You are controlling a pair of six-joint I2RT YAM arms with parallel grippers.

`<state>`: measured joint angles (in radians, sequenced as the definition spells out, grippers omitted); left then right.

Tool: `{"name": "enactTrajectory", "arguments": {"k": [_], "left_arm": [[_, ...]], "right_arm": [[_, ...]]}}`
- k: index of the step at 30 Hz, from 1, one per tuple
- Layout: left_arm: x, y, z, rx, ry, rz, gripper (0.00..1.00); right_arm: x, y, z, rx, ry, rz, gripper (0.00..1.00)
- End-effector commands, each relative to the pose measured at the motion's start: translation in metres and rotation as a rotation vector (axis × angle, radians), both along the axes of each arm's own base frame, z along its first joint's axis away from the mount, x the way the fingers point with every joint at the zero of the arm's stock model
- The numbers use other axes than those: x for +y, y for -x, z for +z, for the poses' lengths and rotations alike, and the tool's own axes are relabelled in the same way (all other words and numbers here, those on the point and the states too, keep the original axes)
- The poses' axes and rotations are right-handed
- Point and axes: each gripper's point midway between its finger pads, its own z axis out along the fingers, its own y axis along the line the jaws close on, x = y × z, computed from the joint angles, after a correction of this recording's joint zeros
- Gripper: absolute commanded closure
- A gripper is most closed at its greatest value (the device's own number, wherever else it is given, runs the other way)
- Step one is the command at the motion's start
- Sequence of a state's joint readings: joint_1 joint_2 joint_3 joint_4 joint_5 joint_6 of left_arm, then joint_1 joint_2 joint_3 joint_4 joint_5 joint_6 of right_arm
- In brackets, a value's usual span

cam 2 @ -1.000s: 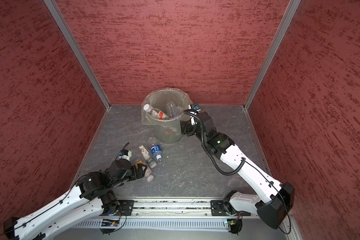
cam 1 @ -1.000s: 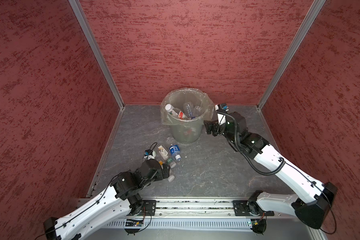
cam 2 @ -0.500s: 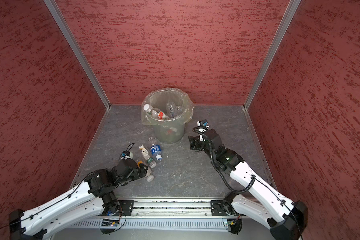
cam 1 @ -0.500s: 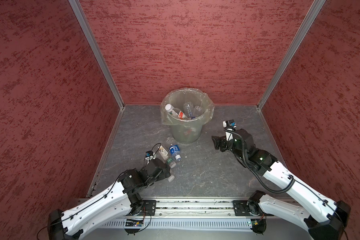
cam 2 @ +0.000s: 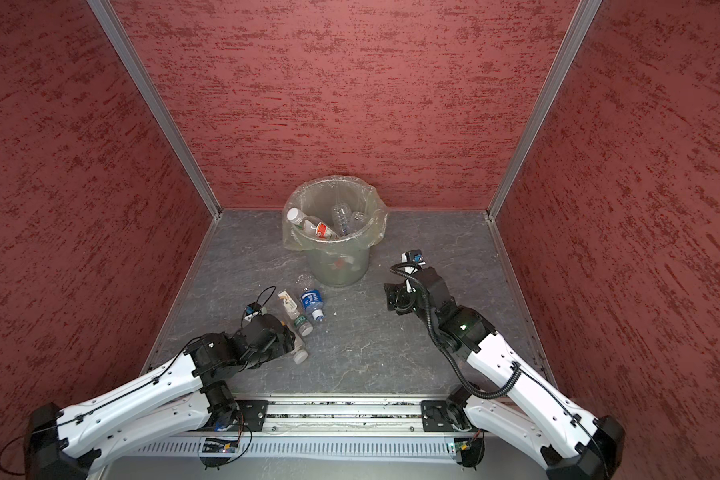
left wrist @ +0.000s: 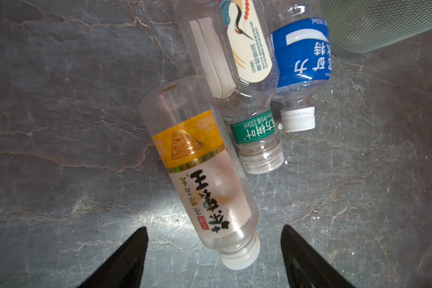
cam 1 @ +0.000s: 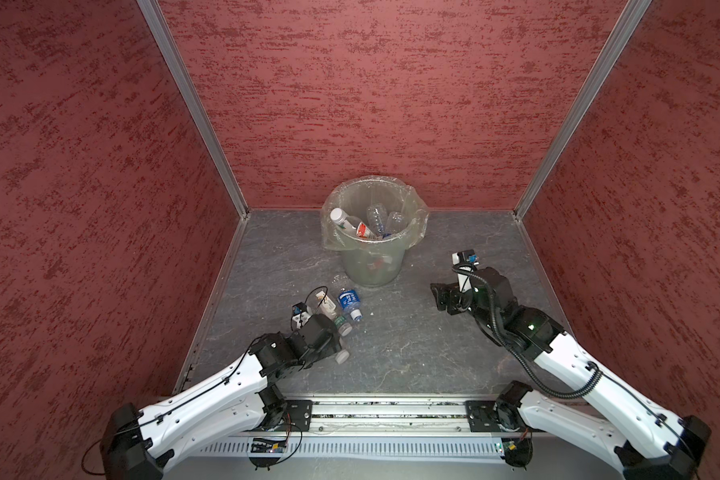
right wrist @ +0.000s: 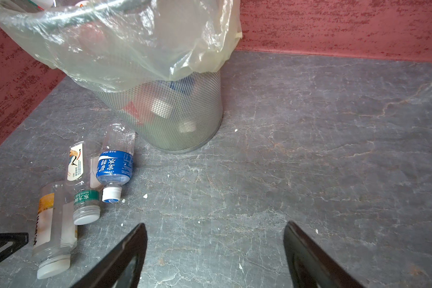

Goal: Throw the plastic bottles in the bin
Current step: 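Lower the left gripper onto the yellow-labeled bottle nearest the robot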

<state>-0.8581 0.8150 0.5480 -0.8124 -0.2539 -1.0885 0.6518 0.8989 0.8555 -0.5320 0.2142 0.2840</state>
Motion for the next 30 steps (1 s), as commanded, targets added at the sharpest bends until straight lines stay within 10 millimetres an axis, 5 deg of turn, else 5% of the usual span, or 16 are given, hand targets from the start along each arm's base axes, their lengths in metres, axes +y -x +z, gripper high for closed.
{"name": "enactTrajectory", "arguments": {"k": [1, 30], "left_arm": [[-0.005, -0.003, -0.005, 0.032, 0.049, 0.025, 0.16], [-0.007, -0.018, -0.037, 0.222, 0.100, -0.002, 0.18]], "right_arm": [[-0.004, 0.004, 0.000, 0.010, -0.022, -0.023, 0.14], [-0.002, 0.002, -0.008, 0.027, -0.028, -0.024, 0.15]]}}
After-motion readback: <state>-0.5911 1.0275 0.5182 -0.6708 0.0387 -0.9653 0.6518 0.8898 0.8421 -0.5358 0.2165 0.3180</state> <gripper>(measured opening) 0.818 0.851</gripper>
